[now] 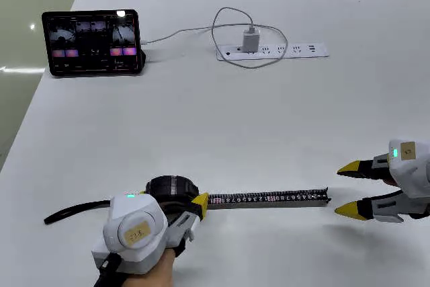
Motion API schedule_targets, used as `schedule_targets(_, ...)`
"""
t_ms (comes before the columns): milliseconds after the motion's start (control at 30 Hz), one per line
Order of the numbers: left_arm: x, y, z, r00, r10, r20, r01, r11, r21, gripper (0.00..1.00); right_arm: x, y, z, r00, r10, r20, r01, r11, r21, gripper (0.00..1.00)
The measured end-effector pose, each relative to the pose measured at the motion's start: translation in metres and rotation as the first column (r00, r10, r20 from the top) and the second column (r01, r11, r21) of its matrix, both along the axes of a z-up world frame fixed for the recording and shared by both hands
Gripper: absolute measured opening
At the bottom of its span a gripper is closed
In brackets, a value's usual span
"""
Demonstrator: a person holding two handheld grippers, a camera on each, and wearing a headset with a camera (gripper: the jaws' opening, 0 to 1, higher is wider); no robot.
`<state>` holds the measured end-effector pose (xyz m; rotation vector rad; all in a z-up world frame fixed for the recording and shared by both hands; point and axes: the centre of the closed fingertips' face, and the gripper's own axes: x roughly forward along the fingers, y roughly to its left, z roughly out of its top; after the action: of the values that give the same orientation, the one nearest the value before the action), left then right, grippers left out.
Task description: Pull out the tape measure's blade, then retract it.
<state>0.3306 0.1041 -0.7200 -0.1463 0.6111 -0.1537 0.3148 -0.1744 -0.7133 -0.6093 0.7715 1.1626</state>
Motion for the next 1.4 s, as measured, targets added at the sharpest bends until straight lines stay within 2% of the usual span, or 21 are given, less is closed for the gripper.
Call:
schedule_targets(300, 0.002, 0.003, -0.003, 0.999, 0.034, -0.018, -0.034, 0.999, -0.027, 0.6, 0.002, 0.003, -0.003, 0.999, 0.03, -0.013, -0.031, 0.999, -0.012, 0.36)
schedule_targets(400, 0.002, 0.003, -0.003, 0.999, 0.047, -0.019, -0.048, 0.998, -0.05, 0.61, 0.003, 0.004, -0.005, 0.999, 0.041, -0.017, -0.042, 0.999, -0.019, 0.35)
schedule_targets(800, 0.003, 0.002, -0.006, 0.999, 0.034, -0.037, -0.035, 0.999, -0.036, 0.61, 0.005, 0.009, -0.016, 0.992, 0.112, -0.058, -0.116, 0.991, -0.073, 0.29)
schedule_targets(967, 0.003, 0.002, -0.007, 0.998, 0.03, -0.049, -0.031, 0.999, -0.02, 0.61, 0.003, 0.011, -0.023, 0.986, 0.146, -0.077, -0.154, 0.982, -0.11, 0.28)
schedule_targets(1400, 0.002, 0.002, -0.008, 0.998, 0.029, -0.057, -0.03, 0.999, -0.021, 0.61, 0.003, 0.017, -0.032, 0.978, 0.172, -0.114, -0.187, 0.974, -0.13, 0.2)
